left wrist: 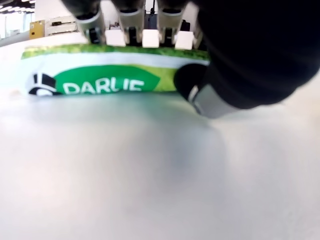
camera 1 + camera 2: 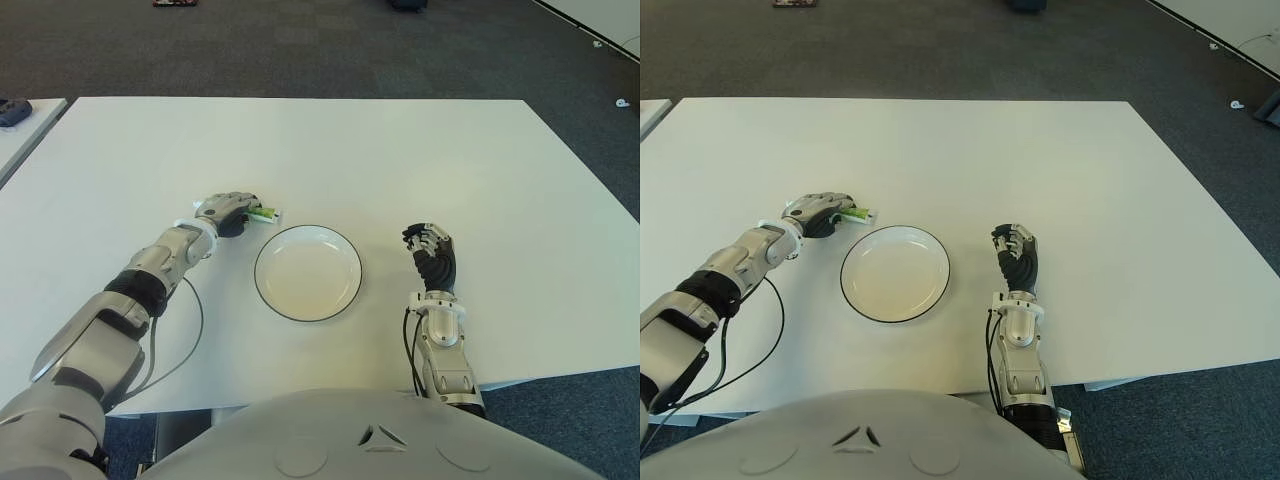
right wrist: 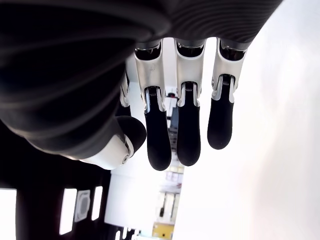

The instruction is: Put the toothpaste on the table into the plate.

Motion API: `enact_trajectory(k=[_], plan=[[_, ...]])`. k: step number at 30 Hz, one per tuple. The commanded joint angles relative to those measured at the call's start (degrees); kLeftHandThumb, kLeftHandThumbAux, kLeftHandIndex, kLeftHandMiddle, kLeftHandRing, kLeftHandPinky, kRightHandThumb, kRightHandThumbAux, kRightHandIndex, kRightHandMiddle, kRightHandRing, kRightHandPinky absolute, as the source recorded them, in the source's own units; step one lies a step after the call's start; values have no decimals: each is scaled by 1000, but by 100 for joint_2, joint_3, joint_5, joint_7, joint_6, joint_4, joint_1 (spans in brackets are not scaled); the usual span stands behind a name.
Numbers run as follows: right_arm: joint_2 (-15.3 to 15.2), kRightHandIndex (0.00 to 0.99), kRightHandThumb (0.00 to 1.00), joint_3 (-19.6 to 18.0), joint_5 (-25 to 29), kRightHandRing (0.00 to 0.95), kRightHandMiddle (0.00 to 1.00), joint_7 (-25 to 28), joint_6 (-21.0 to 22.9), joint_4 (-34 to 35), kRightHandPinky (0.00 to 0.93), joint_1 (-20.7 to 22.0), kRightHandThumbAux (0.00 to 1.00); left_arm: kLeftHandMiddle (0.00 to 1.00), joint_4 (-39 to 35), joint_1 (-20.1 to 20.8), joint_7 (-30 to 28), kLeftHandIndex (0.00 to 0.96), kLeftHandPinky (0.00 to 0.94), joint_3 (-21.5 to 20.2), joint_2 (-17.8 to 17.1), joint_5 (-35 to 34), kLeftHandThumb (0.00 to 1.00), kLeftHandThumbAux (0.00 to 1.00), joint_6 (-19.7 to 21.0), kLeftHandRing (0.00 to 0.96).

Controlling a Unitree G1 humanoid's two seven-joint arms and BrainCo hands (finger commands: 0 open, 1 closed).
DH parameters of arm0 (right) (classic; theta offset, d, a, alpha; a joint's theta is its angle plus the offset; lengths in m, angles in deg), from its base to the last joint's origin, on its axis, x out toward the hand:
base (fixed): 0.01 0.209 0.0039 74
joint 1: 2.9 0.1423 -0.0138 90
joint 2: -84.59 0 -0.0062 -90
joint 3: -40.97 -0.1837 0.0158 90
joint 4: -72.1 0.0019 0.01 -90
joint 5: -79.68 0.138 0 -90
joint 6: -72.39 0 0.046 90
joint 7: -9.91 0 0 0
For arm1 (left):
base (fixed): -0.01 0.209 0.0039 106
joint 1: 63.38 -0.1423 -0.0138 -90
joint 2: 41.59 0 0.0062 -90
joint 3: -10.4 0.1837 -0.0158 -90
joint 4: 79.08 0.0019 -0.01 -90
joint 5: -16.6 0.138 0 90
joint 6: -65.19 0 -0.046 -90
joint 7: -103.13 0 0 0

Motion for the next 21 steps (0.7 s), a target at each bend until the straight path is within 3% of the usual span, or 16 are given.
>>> enact_trajectory(k=[1,21], plan=[[20,427,704,-1,-13,453,485,-15,26,-43,454,10,732,777,154,-214,3,439,726,-20,69,-72,717,705,-96,772],[58,427,703,18,-16,471,492,-71,-143,-154,487,33,732,791,620,107,319,440,756,-564,175,-543,716,705,-438,779]])
